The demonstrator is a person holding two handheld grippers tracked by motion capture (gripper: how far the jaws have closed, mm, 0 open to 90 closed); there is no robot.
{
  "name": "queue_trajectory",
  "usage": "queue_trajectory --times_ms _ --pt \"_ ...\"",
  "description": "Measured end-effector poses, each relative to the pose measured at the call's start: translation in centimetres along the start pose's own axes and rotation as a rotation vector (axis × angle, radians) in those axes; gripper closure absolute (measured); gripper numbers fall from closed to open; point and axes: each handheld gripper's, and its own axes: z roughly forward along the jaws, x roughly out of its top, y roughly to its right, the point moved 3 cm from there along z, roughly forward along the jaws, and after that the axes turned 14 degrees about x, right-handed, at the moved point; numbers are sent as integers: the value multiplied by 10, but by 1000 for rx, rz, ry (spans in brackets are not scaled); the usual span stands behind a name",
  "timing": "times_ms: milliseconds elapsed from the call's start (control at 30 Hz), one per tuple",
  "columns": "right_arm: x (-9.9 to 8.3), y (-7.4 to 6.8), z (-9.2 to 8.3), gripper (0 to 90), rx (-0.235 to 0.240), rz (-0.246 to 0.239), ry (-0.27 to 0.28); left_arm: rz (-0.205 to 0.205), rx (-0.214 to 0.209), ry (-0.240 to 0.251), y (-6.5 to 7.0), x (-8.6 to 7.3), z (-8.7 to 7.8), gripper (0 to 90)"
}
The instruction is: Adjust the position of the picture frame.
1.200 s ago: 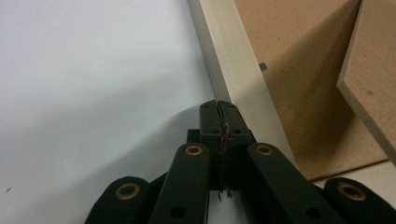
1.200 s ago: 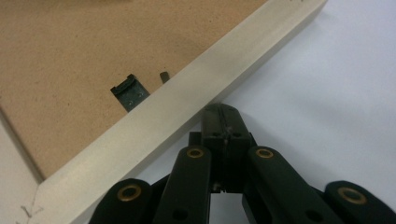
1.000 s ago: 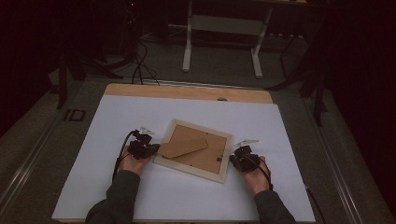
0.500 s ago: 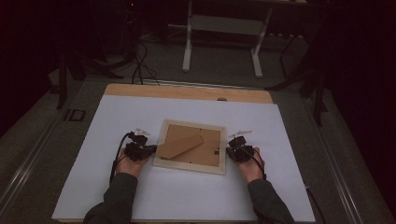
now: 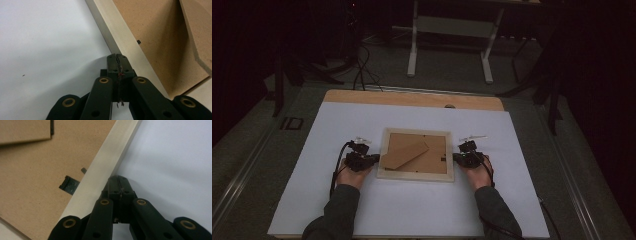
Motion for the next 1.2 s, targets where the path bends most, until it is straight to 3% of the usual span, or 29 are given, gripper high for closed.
queue_trajectory --times_ms 100,367,500,900,1200 --pt "-4 1 -2 900 30 25 16 16 0 2 0 -1 -1 900" --pt "-17 -7 -11 900 57 5 -15 19 -37 -19 1 -11 -10 900" --pt "-20 -10 -13 900 51 18 -9 36 -23 -17 4 -13 -12 900" --pt "-14 -1 -11 900 22 71 15 58 24 -24 14 -6 -9 900" --pt "-12 2 -10 900 29 91 26 26 33 -13 14 -3 -4 900"
